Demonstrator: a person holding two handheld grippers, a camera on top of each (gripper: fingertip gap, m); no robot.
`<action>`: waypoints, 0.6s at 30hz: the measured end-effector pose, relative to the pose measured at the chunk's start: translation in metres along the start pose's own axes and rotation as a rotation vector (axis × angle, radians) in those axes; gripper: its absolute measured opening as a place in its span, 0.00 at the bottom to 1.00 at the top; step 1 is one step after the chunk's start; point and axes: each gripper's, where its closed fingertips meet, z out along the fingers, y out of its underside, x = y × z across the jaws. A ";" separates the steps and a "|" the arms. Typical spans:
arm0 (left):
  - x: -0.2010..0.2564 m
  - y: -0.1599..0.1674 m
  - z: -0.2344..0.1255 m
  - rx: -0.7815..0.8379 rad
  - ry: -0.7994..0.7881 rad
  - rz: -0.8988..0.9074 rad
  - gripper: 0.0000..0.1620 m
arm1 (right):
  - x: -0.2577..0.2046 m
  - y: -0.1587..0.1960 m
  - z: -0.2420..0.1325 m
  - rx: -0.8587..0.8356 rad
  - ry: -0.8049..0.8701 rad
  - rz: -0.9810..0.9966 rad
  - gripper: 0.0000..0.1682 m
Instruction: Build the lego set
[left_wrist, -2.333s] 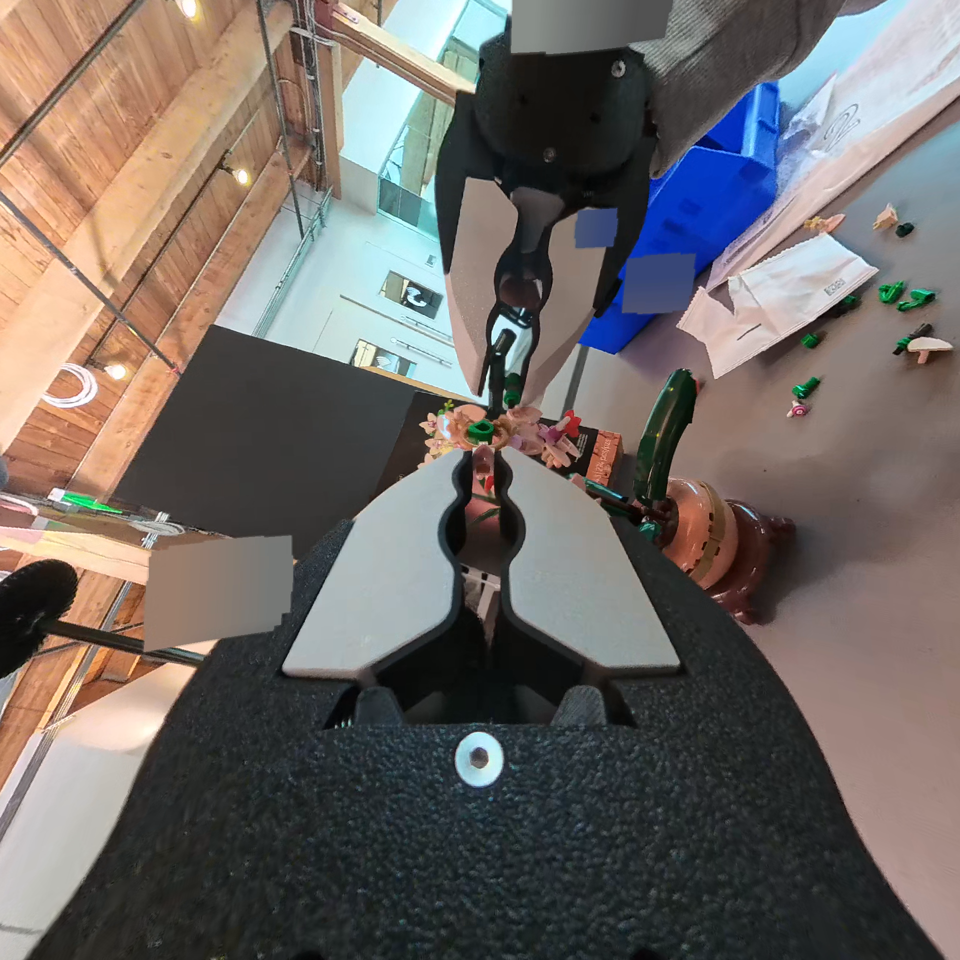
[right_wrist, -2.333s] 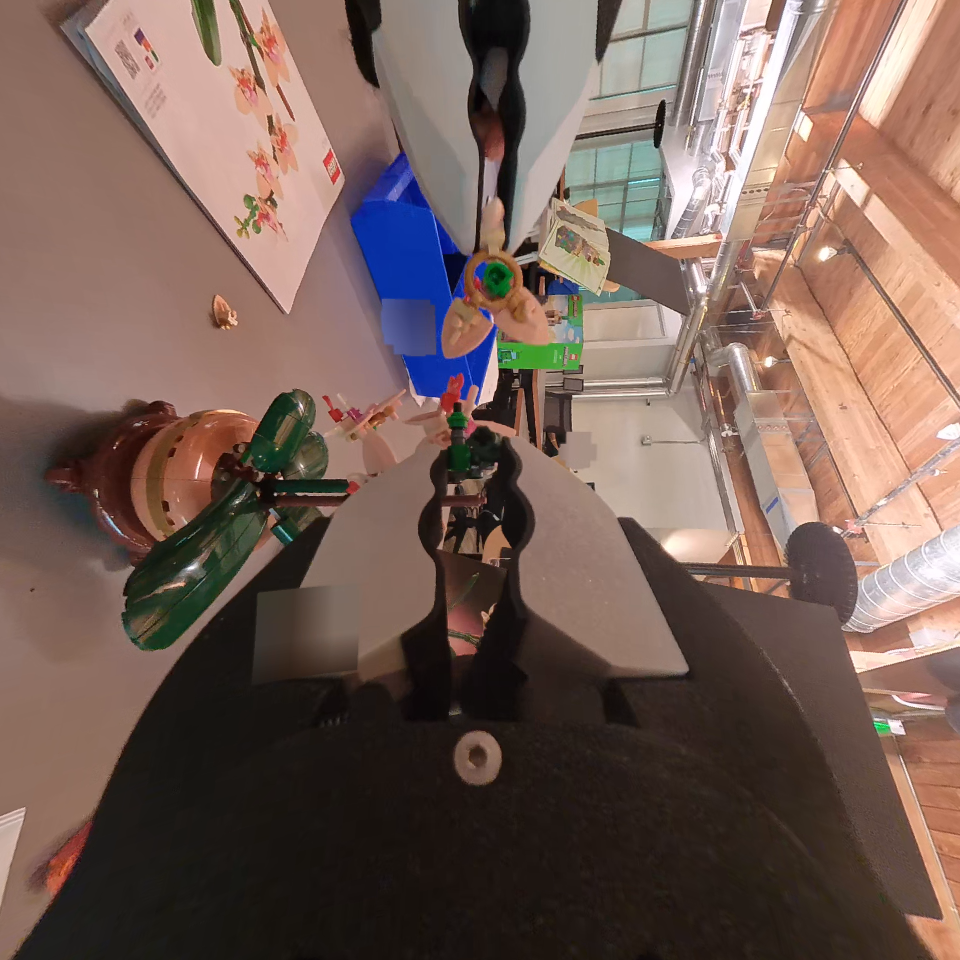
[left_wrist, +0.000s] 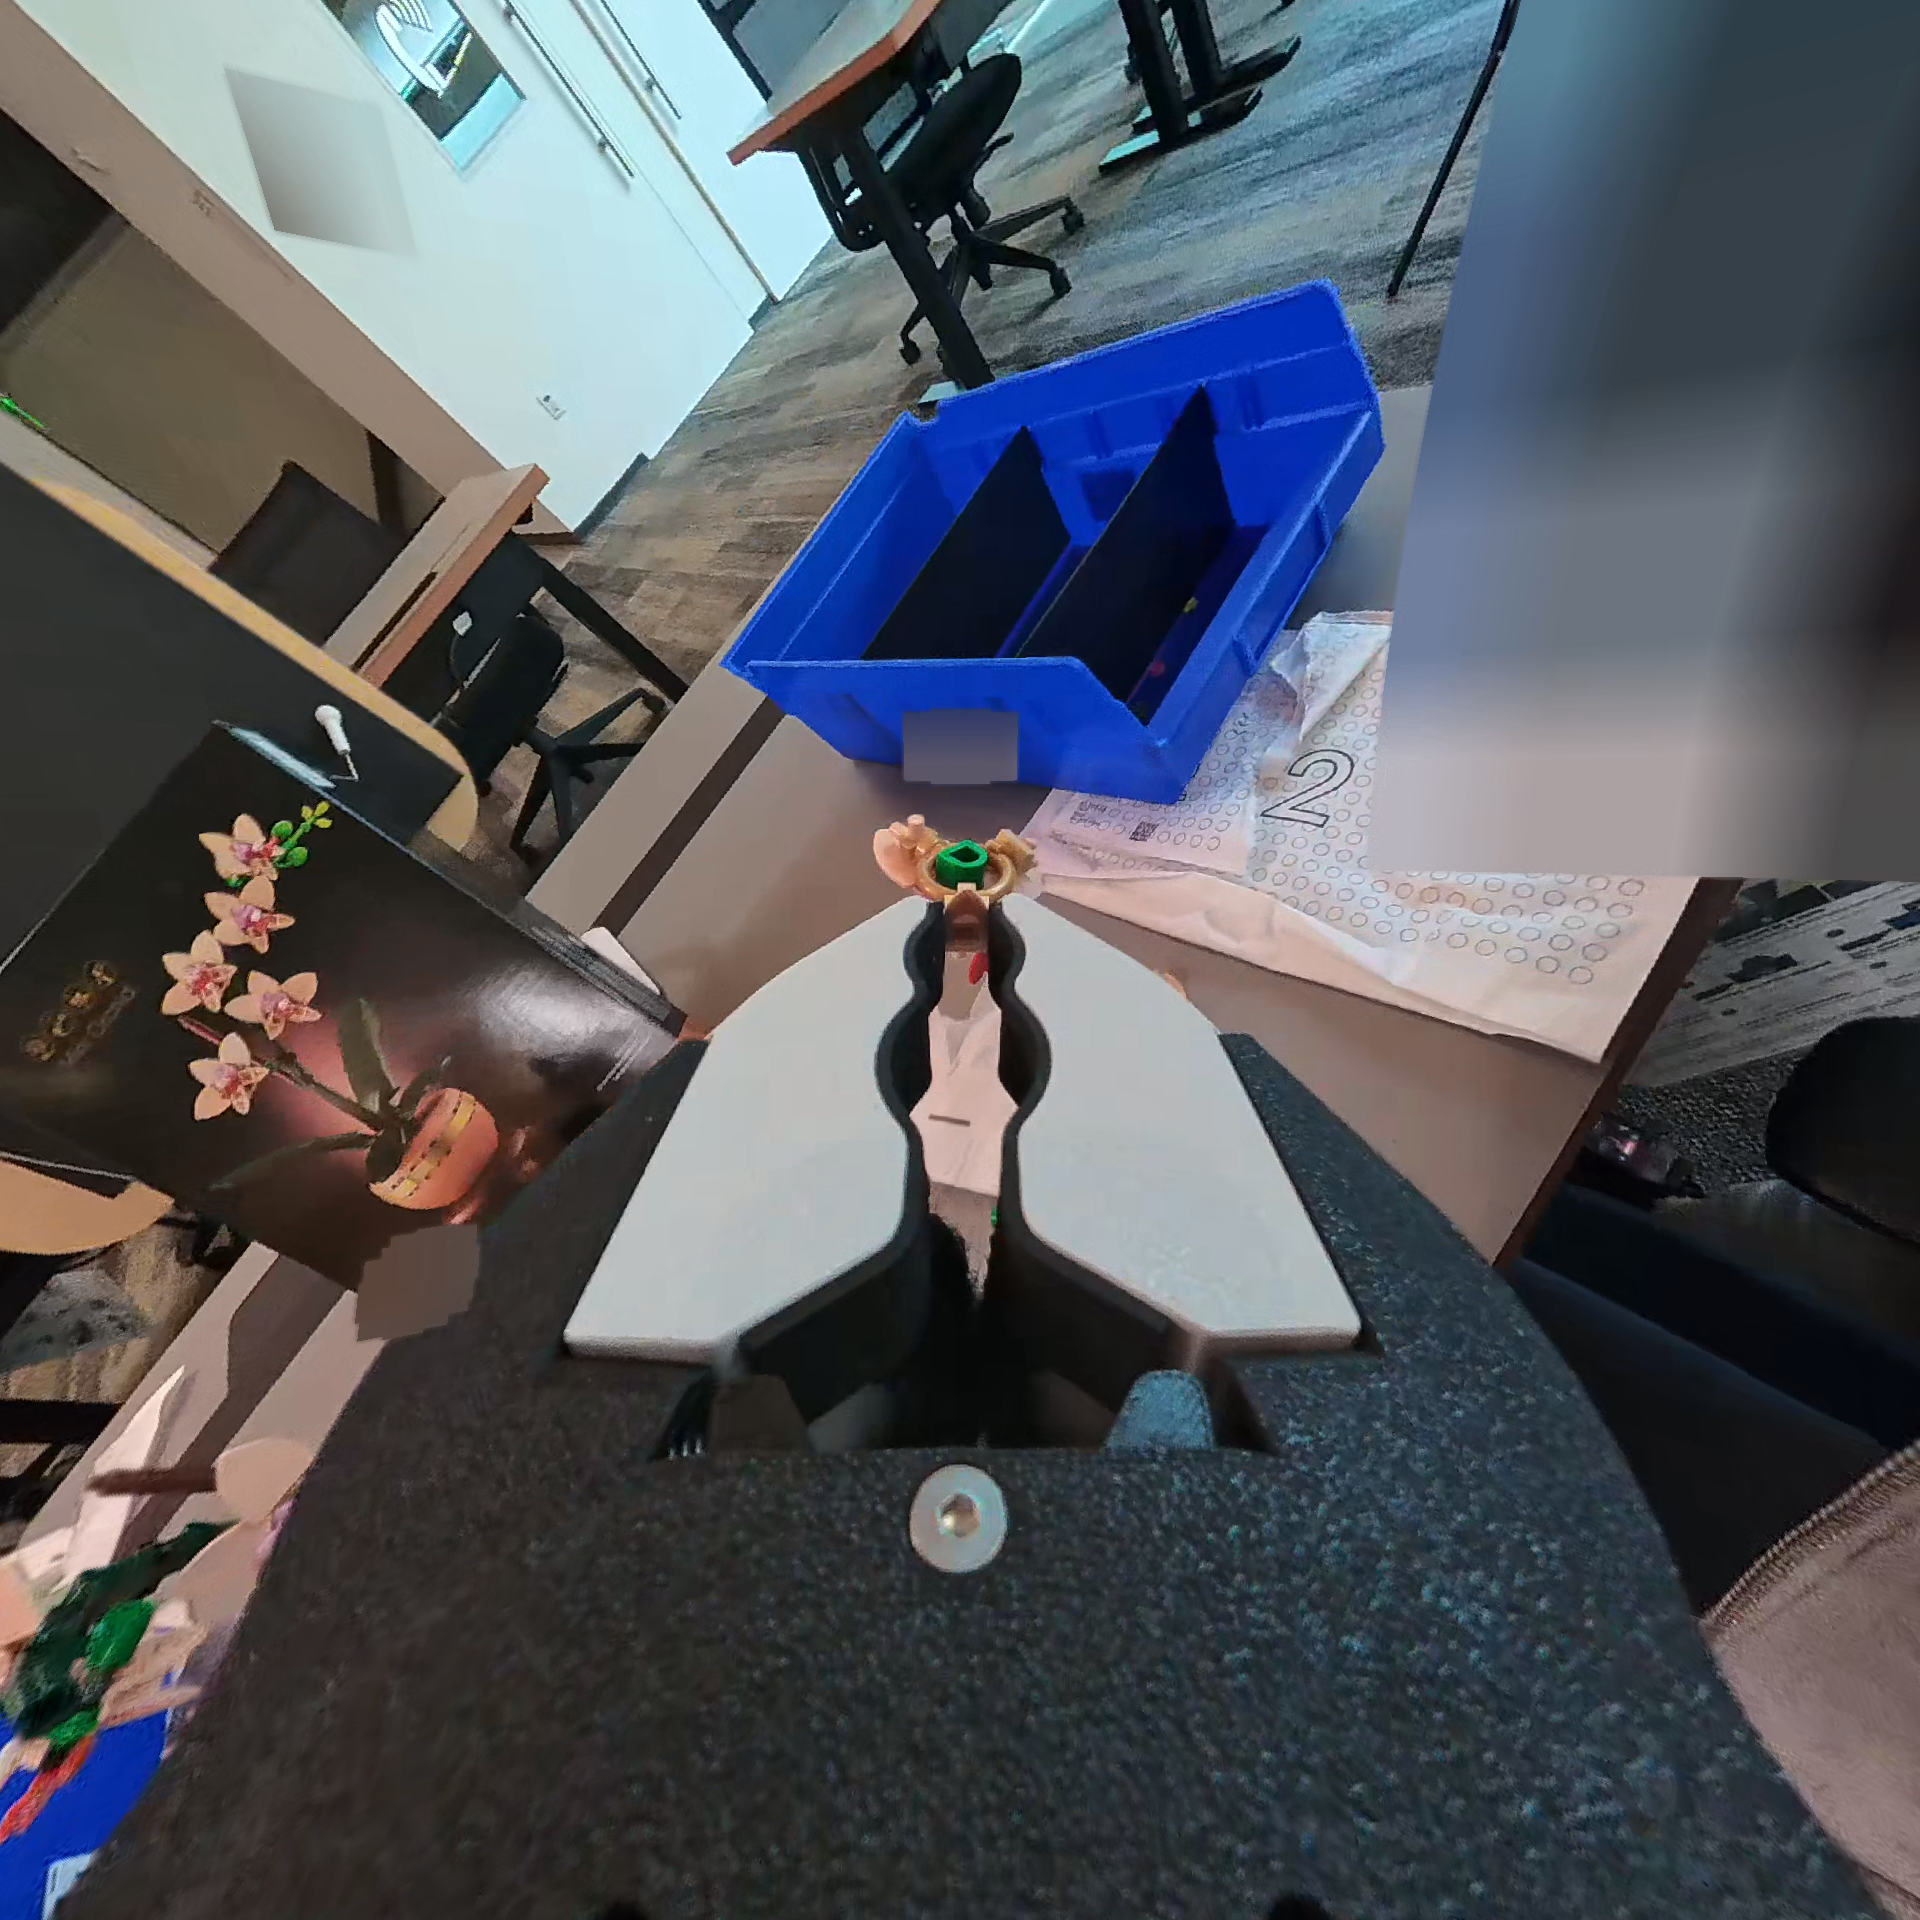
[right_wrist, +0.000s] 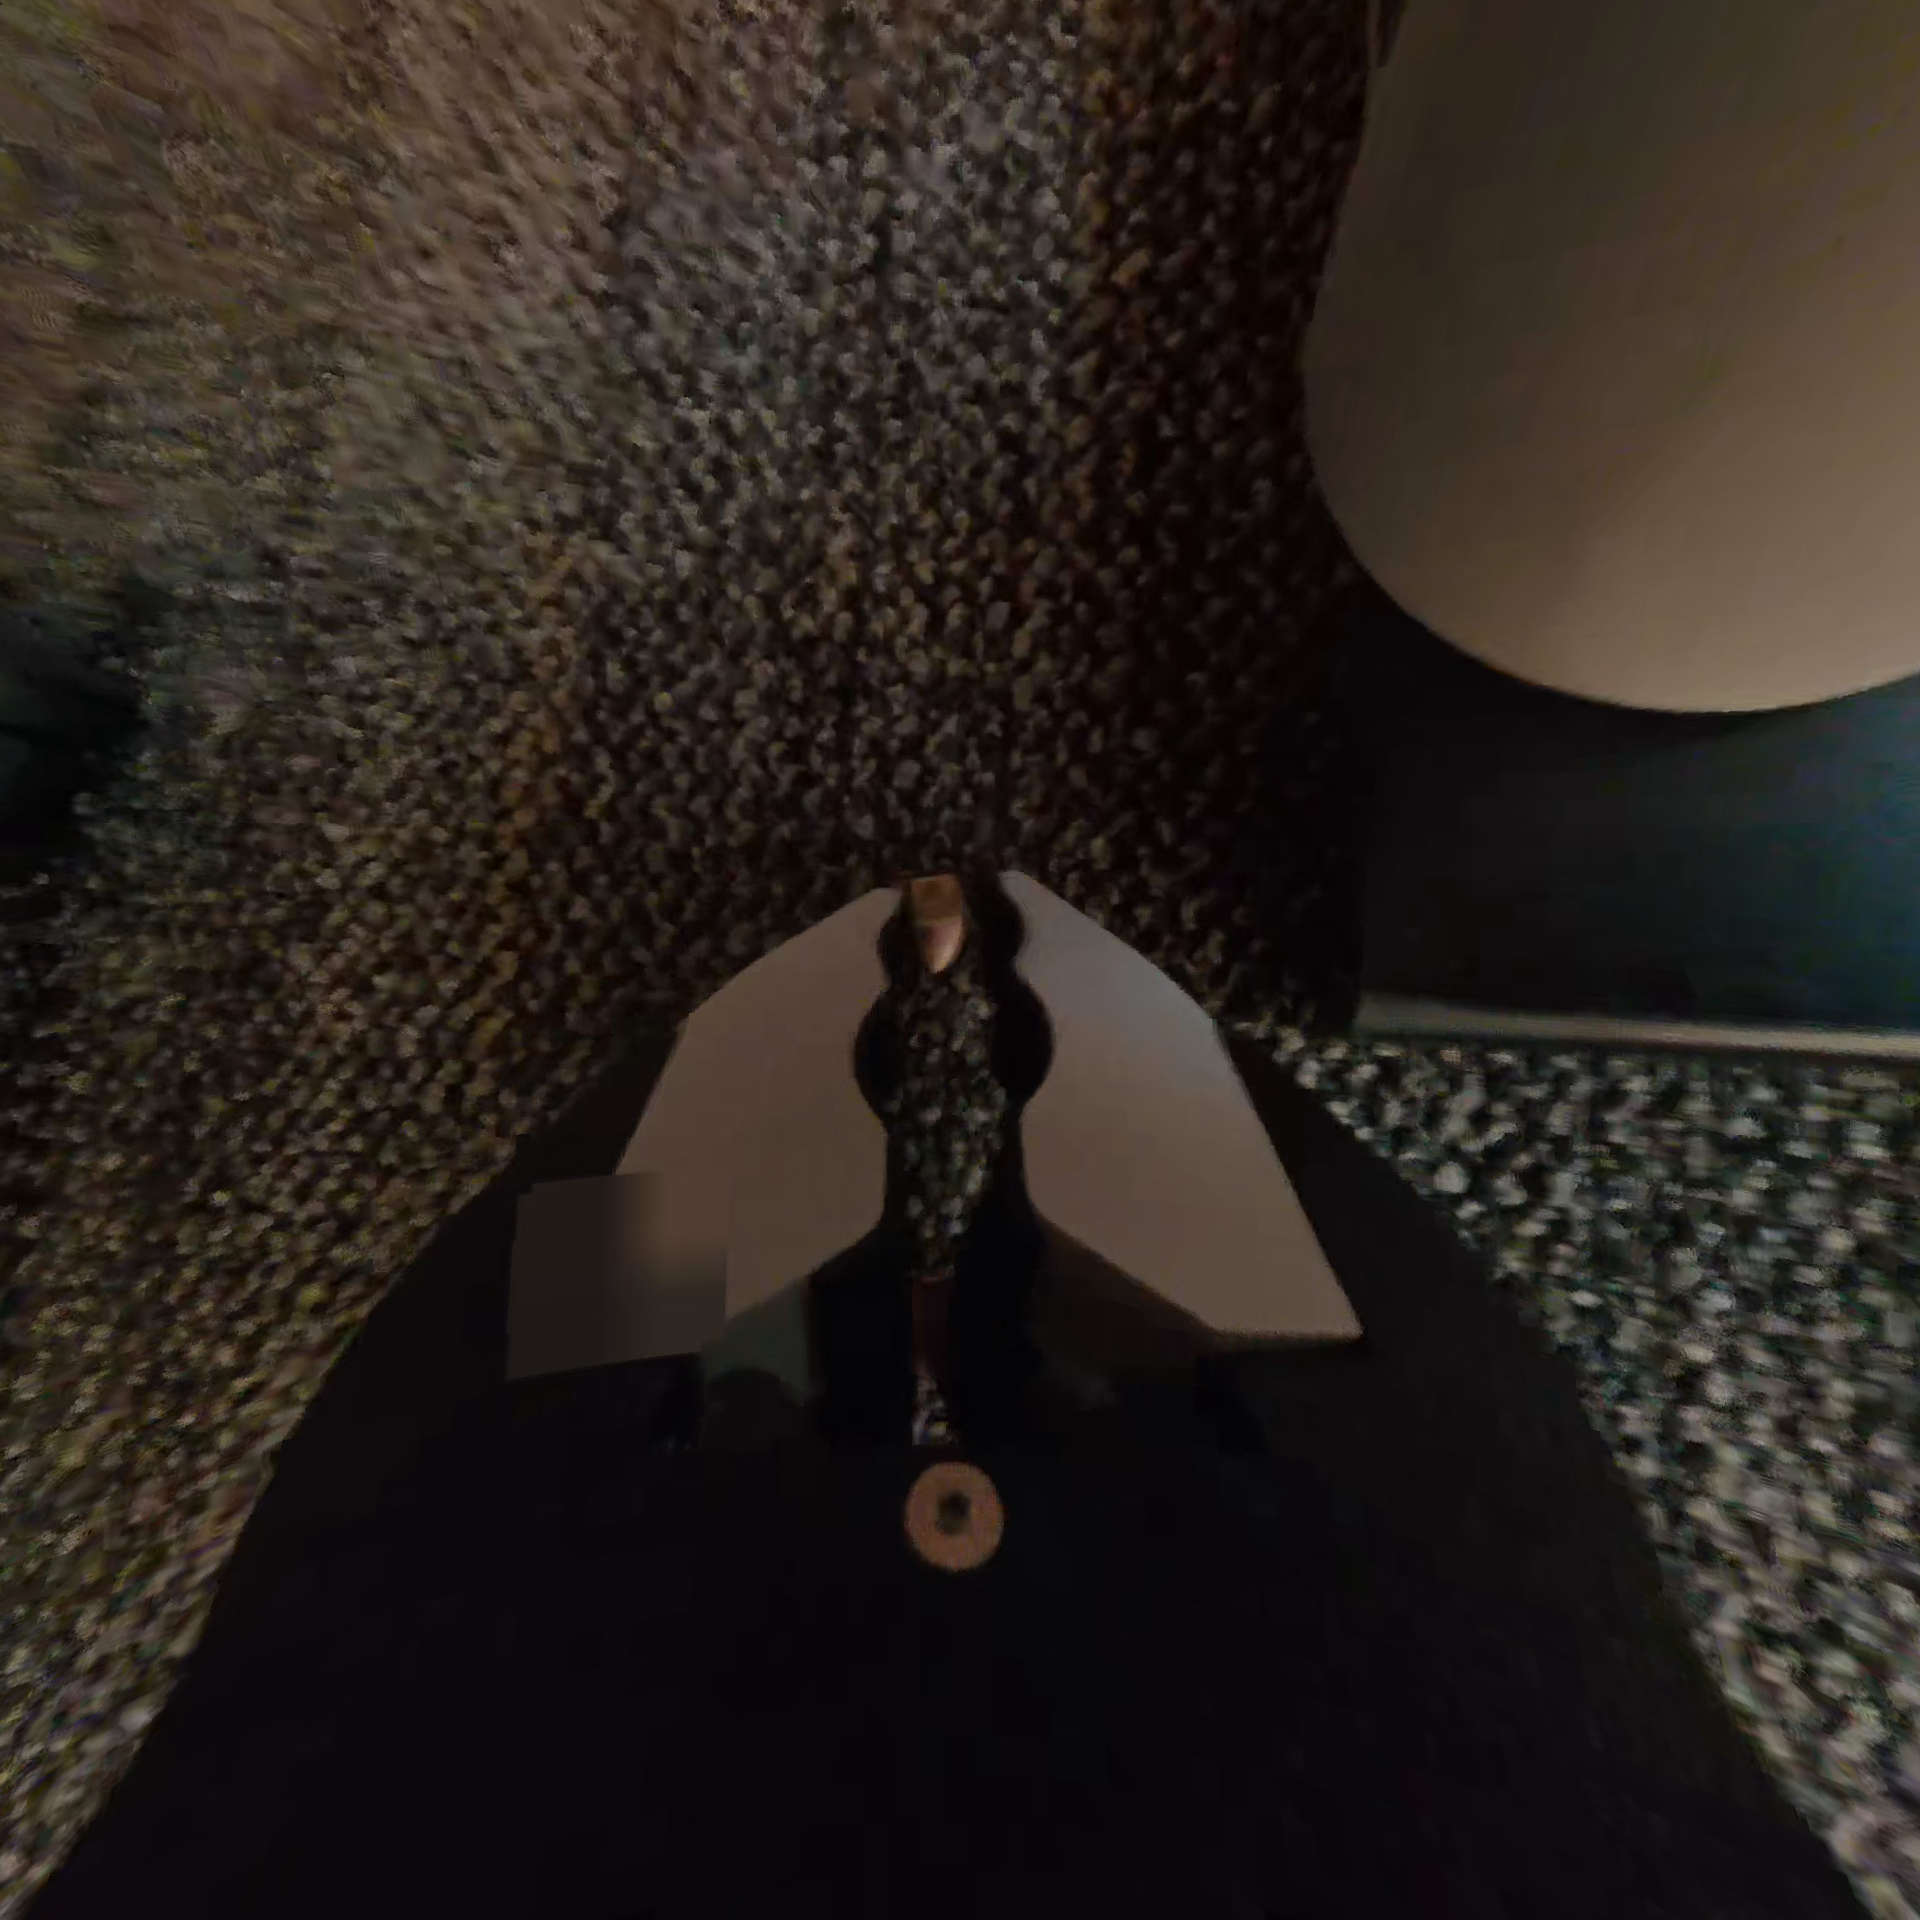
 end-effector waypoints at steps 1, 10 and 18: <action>0.002 -0.001 0.003 0.003 0.008 0.001 0.04 | 0.000 0.000 0.001 -0.016 0.001 -0.025 0.09; -0.005 0.002 0.005 0.183 0.076 -0.007 0.04 | 0.023 -0.036 -0.137 0.294 -0.025 0.442 0.04; -0.022 0.036 -0.011 0.343 0.178 -0.050 0.04 | 0.028 -0.186 -0.511 0.671 0.028 -0.011 0.04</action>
